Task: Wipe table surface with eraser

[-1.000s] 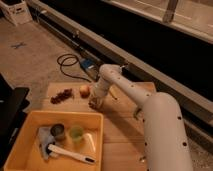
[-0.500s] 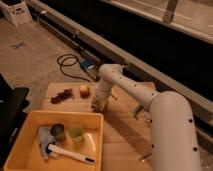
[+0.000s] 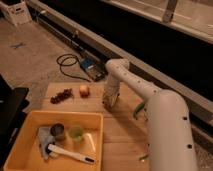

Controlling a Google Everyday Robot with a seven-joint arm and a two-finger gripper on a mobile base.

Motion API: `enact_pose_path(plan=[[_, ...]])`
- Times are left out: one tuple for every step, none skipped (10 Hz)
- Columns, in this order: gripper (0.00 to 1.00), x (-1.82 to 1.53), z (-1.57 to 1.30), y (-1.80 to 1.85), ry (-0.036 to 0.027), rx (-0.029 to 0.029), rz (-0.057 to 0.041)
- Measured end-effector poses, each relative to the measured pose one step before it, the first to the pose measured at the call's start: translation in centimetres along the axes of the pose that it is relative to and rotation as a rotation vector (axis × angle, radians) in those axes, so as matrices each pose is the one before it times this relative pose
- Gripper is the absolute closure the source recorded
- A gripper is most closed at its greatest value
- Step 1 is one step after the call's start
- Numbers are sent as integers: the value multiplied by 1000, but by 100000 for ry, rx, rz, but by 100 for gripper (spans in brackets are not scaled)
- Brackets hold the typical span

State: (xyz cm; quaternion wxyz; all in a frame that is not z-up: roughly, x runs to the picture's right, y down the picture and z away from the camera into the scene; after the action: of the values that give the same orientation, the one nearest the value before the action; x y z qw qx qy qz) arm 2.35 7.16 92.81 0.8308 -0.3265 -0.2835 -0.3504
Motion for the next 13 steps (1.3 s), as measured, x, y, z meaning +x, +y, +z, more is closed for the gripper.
enact_pose_path(plan=[[100,915,286,-773,518,805,-302],[100,655,366,-851,497,938,-925],[100,85,37,-921,1020,1670,-1239],[100,-613,298,-1099,345,1189,-2163],[100,-692,192,-1117,149,1198,-2287],[100,-869,172,-1080,170,713,-2484],[100,-743,-170,-652,407,994,-2064],[100,-567,-499,-281,464,862,-1183],[100,-743,-612,-281,104,1412,-1199],[100,-1137,-37,-679,-837,1340,-1880],[100,-868,382,-473,-1430,581,-1121],[100,-1264,821,-671,-3611,1362,-601],[100,-457,609,224,-2717,694,746]])
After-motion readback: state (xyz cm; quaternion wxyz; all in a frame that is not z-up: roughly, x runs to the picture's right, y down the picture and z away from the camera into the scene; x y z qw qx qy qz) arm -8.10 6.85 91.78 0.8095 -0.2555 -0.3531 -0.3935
